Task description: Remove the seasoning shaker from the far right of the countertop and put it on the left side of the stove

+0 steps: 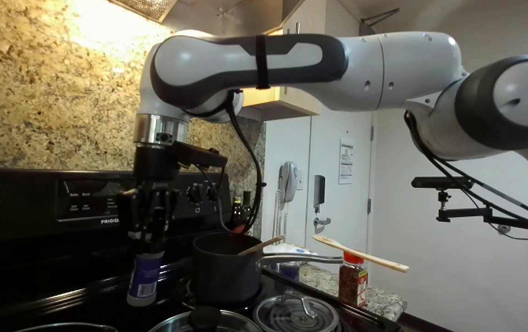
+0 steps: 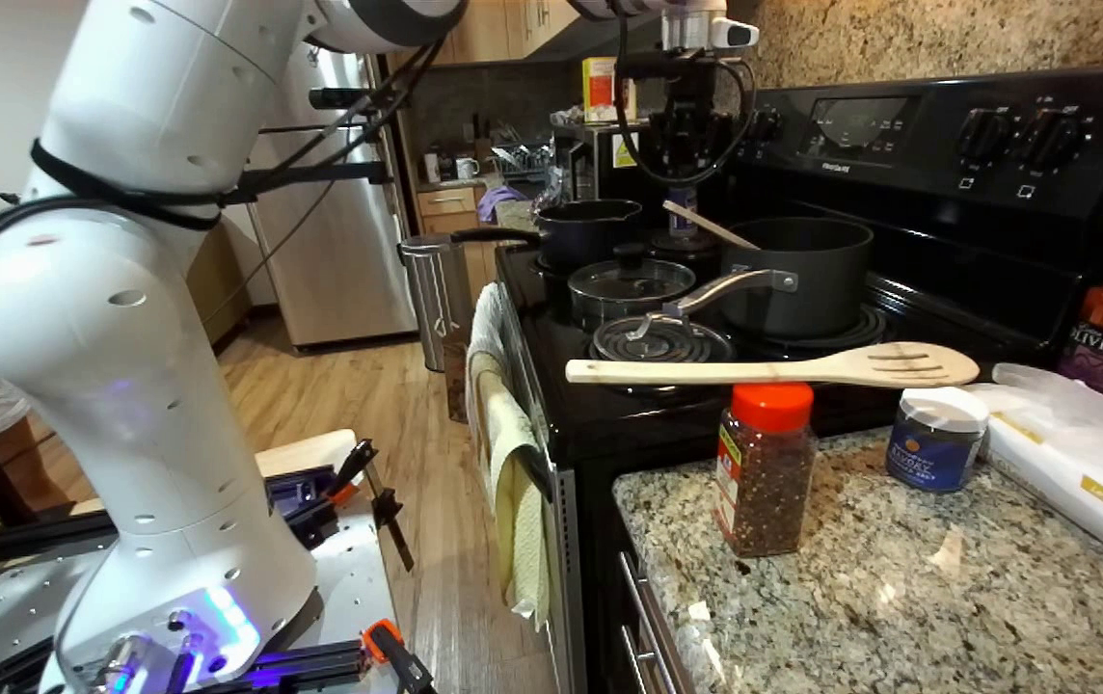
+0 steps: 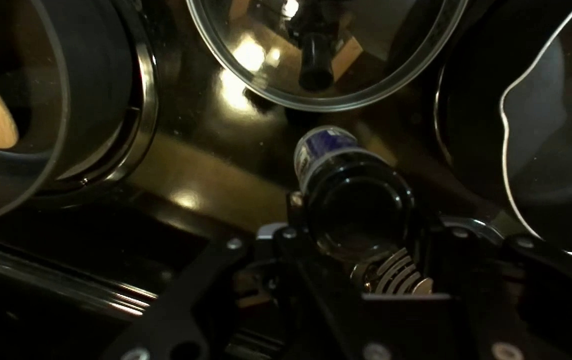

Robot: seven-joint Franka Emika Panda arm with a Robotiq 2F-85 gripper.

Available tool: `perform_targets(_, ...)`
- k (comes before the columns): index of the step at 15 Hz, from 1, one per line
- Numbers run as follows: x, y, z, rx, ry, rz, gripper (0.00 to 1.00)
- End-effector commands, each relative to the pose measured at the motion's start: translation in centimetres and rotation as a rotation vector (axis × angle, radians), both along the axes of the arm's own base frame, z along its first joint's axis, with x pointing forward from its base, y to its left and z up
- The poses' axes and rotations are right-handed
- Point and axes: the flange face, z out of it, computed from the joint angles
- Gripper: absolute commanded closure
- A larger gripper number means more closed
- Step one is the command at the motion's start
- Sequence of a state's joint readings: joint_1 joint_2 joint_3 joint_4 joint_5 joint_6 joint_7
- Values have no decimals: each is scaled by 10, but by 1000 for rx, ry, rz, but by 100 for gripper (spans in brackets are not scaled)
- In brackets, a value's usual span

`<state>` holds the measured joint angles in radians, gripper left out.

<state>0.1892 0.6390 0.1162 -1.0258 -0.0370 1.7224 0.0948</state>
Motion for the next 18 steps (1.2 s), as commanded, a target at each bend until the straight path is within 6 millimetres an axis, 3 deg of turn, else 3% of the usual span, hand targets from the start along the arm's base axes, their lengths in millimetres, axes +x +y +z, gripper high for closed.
perform_targets(1,17,0,-10,2,7,58,76)
perform_targets(9,22,14,-51,-28,110,171,76)
perform_targets(18,28,29,-63,-44,81,259,76)
